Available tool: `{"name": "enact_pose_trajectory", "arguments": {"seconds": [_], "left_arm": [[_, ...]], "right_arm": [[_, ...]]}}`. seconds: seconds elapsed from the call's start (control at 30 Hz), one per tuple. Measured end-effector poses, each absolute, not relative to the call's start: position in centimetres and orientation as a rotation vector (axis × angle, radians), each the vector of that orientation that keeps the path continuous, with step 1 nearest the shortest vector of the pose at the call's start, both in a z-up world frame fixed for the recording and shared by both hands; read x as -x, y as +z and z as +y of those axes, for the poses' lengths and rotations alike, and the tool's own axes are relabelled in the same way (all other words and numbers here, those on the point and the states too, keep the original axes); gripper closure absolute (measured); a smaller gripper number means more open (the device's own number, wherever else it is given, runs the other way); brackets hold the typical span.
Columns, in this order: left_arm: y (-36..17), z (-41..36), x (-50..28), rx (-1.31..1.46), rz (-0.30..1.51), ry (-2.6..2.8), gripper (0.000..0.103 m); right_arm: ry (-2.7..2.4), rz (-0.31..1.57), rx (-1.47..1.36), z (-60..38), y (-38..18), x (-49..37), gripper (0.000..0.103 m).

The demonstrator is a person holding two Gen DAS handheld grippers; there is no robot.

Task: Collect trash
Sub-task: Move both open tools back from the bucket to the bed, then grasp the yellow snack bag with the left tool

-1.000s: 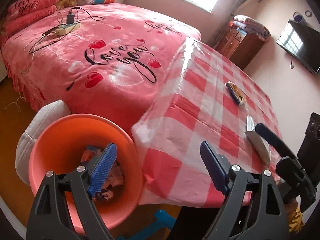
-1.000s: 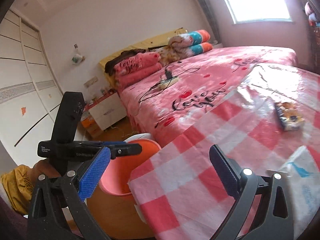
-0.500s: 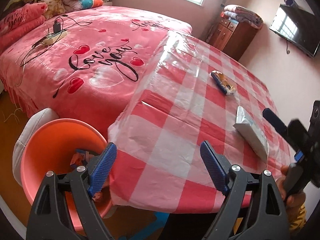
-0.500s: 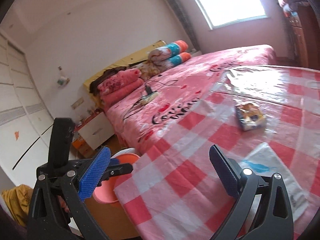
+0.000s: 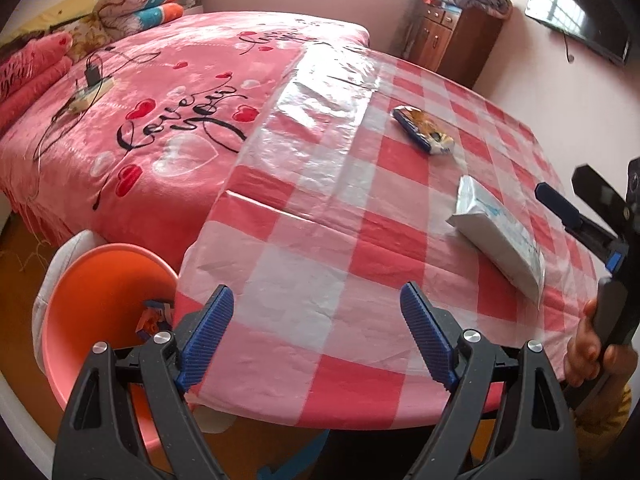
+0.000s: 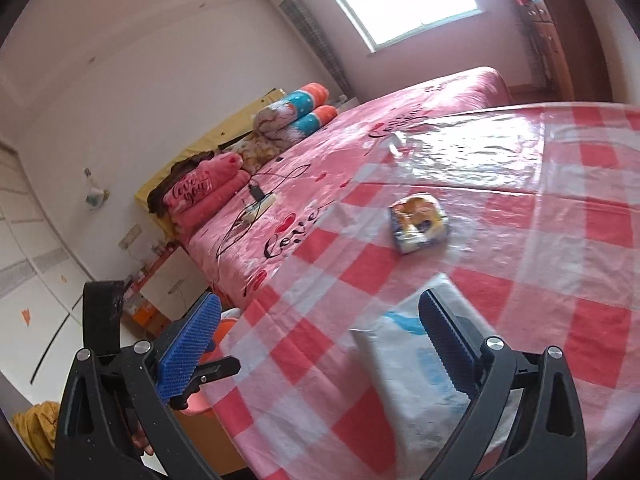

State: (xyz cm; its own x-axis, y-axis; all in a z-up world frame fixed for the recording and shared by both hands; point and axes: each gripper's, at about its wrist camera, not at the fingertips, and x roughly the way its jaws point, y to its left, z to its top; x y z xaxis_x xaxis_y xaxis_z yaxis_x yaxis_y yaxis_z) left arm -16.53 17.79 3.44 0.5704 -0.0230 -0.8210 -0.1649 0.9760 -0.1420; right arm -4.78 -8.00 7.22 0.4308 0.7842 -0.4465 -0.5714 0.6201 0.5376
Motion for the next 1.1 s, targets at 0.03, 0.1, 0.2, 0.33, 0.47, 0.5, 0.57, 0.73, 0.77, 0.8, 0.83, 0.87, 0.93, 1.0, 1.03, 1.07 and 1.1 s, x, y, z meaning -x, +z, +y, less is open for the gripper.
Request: {"name": "enact_pose_trajectory", "arguments": {"seconds": [0.03, 0.1, 0.2, 0.33, 0.47, 0.5, 0.57, 0.73, 0.77, 0.8, 0.83, 0.87, 0.93, 1.0, 1.03, 1.07, 1.1], "left_arm": [[3.5, 17.5, 16.5, 0.203, 0.964, 0.081, 0.017], [3.6, 16.8, 16.3, 0.192, 0.97, 0.074, 0.017], [3.8, 16.1, 16.2, 0.188, 0.976, 0.065, 0.017], [3.9, 15.2, 15.9, 0.176, 0.989, 0.071, 0.017], [3.9, 14.6, 15.7, 0.175, 1.0, 0.079, 0.017], [3.9, 14.5, 15.7, 0.175, 1.003, 0.082, 0.017], [3.7, 14.3, 15.7, 0.185, 1.015, 0.086, 0.017], [3.6, 14.5, 15.6, 0.23, 1.027, 0.108, 0.017], [3.7, 14.6, 15.5, 0.245, 1.027, 0.112, 0.017], [3.7, 14.7, 15.4, 0.256, 1.027, 0.115, 0.017], [3.8, 14.9, 15.3, 0.273, 1.026, 0.12, 0.017], [3.8, 14.9, 15.2, 0.29, 1.027, 0.125, 0.017], [3.9, 15.2, 14.9, 0.321, 1.029, 0.133, 0.017], [4.0, 15.2, 14.5, 0.34, 1.027, 0.14, 0.017], [4.0, 15.1, 14.2, 0.348, 1.026, 0.144, 0.017], [4.0, 15.1, 13.9, 0.355, 1.028, 0.147, 0.017], [4.0, 15.0, 13.6, 0.363, 1.029, 0.147, 0.017]], "right_arm": [[0.852, 0.736, -0.334, -8.6, 7.1, 4.5, 0.005], [0.841, 0.754, -0.342, -9.4, 7.0, 4.1, 0.005], [0.83, 0.797, -0.37, -10.8, 6.4, 3.3, 0.005], [0.823, 0.834, -0.376, -12.2, 5.8, 2.5, 0.005], [0.81, 0.848, -0.321, -12.5, 5.2, 2.1, 0.005], [0.813, 0.855, -0.31, -12.4, 5.1, 2.1, 0.005], [0.811, 0.879, -0.271, -12.0, 4.6, 2.0, 0.005], [0.812, 0.893, -0.138, -10.2, 4.3, 2.4, 0.005], [0.81, 0.888, -0.117, -9.9, 4.5, 2.5, 0.005], [0.809, 0.883, -0.097, -9.7, 4.5, 2.6, 0.005], [0.81, 0.88, -0.079, -9.5, 4.6, 2.6, 0.005], [0.807, 0.879, -0.053, -9.2, 4.6, 2.7, 0.005], [0.789, 0.882, 0.001, -8.6, 4.4, 2.7, 0.005], [0.769, 0.887, 0.064, -8.0, 4.0, 2.9, 0.005], [0.764, 0.887, 0.089, -7.8, 3.7, 3.1, 0.005], [0.763, 0.888, 0.103, -7.7, 3.6, 3.1, 0.005], [0.762, 0.887, 0.119, -7.5, 3.5, 3.2, 0.005]]}}
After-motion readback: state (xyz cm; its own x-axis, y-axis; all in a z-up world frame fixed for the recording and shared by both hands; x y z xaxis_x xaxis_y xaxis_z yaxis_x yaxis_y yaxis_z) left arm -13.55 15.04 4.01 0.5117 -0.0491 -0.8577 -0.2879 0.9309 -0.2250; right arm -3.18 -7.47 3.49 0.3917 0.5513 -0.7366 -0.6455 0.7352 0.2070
